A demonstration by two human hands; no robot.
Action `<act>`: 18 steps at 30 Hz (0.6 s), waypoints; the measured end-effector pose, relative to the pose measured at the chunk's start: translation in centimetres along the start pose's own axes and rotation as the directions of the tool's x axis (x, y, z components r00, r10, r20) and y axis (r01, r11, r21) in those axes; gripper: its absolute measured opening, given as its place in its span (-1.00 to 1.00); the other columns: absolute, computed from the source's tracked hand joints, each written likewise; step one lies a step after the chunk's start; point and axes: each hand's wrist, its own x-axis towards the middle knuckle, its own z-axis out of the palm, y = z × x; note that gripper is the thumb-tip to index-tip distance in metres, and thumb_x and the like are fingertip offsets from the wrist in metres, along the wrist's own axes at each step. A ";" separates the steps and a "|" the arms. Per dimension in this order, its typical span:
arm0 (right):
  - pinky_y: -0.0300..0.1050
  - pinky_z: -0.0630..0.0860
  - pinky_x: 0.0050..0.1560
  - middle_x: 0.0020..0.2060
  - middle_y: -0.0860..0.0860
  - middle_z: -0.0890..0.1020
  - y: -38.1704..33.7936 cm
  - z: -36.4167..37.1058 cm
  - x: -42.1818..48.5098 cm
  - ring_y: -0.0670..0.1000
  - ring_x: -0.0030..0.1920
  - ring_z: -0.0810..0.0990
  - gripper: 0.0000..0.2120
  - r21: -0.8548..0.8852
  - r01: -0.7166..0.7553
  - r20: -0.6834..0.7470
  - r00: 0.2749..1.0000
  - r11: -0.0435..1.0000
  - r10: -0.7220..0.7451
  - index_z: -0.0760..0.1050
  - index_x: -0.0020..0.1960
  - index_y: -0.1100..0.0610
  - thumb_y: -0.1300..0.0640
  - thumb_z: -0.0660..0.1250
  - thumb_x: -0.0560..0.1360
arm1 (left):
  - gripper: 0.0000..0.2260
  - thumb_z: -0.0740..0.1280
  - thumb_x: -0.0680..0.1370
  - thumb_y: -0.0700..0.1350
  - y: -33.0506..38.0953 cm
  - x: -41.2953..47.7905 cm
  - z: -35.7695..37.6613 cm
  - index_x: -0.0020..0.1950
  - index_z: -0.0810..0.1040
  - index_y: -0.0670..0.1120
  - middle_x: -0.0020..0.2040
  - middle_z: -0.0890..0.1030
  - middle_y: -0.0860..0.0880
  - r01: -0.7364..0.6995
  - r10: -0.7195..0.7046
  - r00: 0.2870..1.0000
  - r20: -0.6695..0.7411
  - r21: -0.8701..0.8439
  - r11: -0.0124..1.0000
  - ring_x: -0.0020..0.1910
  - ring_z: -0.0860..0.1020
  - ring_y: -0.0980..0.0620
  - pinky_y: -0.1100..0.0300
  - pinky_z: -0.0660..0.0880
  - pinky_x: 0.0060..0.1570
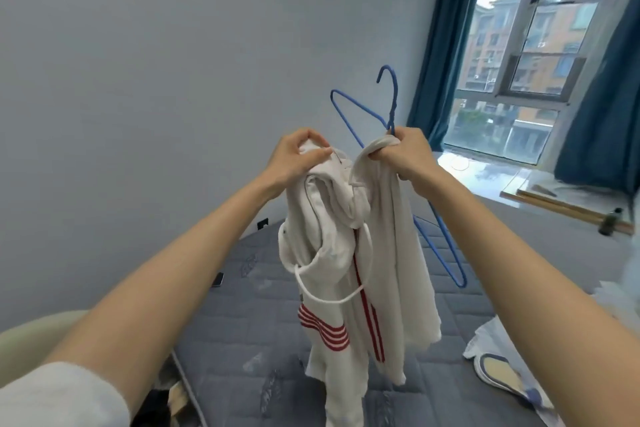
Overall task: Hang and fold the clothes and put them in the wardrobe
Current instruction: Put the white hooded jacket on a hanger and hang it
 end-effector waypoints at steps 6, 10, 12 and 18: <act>-0.24 0.24 -0.51 -0.41 -0.01 0.43 7.1 6.4 -1.9 -0.06 -0.44 0.34 -0.88 -0.072 -0.155 0.190 0.967 0.985 0.167 0.43 -0.24 0.14 0.23 0.36 0.42 | -0.84 0.30 0.56 -0.19 -10.8 -3.3 1.6 0.11 0.59 -0.14 0.11 0.60 -0.04 0.170 -0.185 0.981 0.058 0.195 0.966 0.15 0.52 0.00 0.17 0.38 0.15; -0.21 0.24 -0.49 -0.39 0.00 0.41 12.5 12.6 -4.4 -0.03 -0.40 0.36 -0.83 -0.107 -0.284 0.285 0.909 0.953 0.303 0.37 -0.25 0.13 0.23 0.33 0.45 | -0.73 0.24 0.59 -0.24 -16.6 -8.4 1.6 0.29 0.49 -0.15 0.29 0.51 -0.07 0.245 -0.274 0.956 0.105 0.230 0.942 0.30 0.42 -0.02 0.21 0.31 0.25; -0.22 0.27 -0.48 -0.37 0.01 0.42 15.0 15.7 -6.0 -0.03 -0.38 0.37 -0.83 -0.147 -0.324 0.330 0.875 0.935 0.355 0.36 -0.25 0.11 0.24 0.33 0.44 | -0.72 0.27 0.57 -0.25 -18.9 -11.9 1.1 0.29 0.49 -0.14 0.28 0.51 -0.05 0.243 -0.279 0.951 0.131 0.242 0.940 0.27 0.44 -0.02 0.21 0.33 0.21; -0.27 0.22 -0.52 -0.39 0.02 0.30 20.5 25.8 -12.5 -0.01 -0.40 0.25 -0.78 -0.316 -0.323 0.570 0.687 0.892 0.451 0.28 -0.27 0.12 0.29 0.30 0.43 | -0.71 0.29 0.57 -0.20 -24.7 -23.8 -1.3 0.28 0.47 -0.02 0.21 0.43 0.14 0.411 -0.437 0.894 0.105 0.198 0.890 0.24 0.41 0.04 0.25 0.35 0.16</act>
